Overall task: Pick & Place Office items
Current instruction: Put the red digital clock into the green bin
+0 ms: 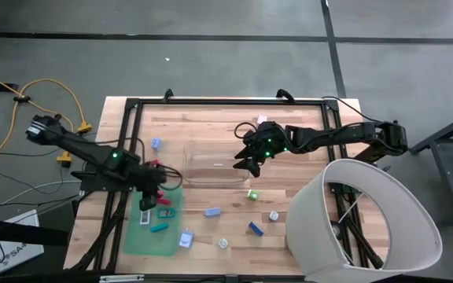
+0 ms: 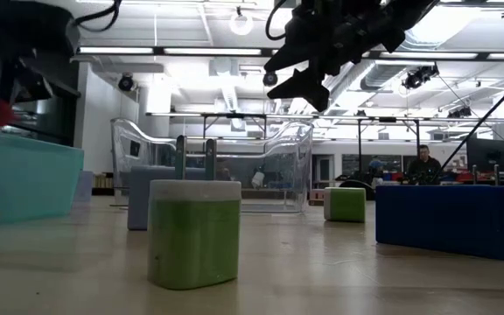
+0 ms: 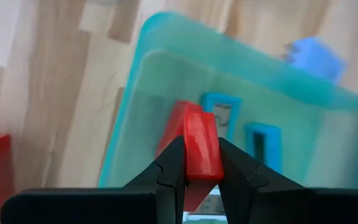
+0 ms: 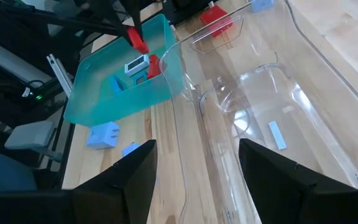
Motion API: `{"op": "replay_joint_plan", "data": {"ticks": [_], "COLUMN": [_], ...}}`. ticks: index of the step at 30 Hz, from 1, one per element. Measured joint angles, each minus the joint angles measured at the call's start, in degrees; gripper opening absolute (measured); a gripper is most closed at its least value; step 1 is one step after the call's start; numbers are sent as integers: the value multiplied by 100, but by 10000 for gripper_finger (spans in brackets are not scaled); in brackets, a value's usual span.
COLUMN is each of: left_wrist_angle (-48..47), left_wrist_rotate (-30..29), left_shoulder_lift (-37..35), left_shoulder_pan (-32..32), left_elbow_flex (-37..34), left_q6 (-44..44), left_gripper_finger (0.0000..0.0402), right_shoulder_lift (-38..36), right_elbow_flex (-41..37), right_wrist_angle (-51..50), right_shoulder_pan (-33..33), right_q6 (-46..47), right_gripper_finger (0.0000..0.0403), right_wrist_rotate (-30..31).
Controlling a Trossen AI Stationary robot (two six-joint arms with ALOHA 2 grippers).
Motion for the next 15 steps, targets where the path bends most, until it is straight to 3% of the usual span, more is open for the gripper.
{"op": "replay_joint_plan", "data": {"ticks": [15], "left_wrist_angle": [-243], "left_wrist_rotate": [-399], "left_shoulder_lift": [1091], "left_shoulder_pan": [-119], "left_elbow_flex": [0], "left_q6": [-56], "left_gripper_finger": [61], "right_shoulder_lift": [0], "right_elbow_flex": [0], "right_wrist_angle": [2], "right_shoulder_pan": [79], "right_q6": [105], "right_gripper_finger": [215], "right_wrist_rotate": [27]}}
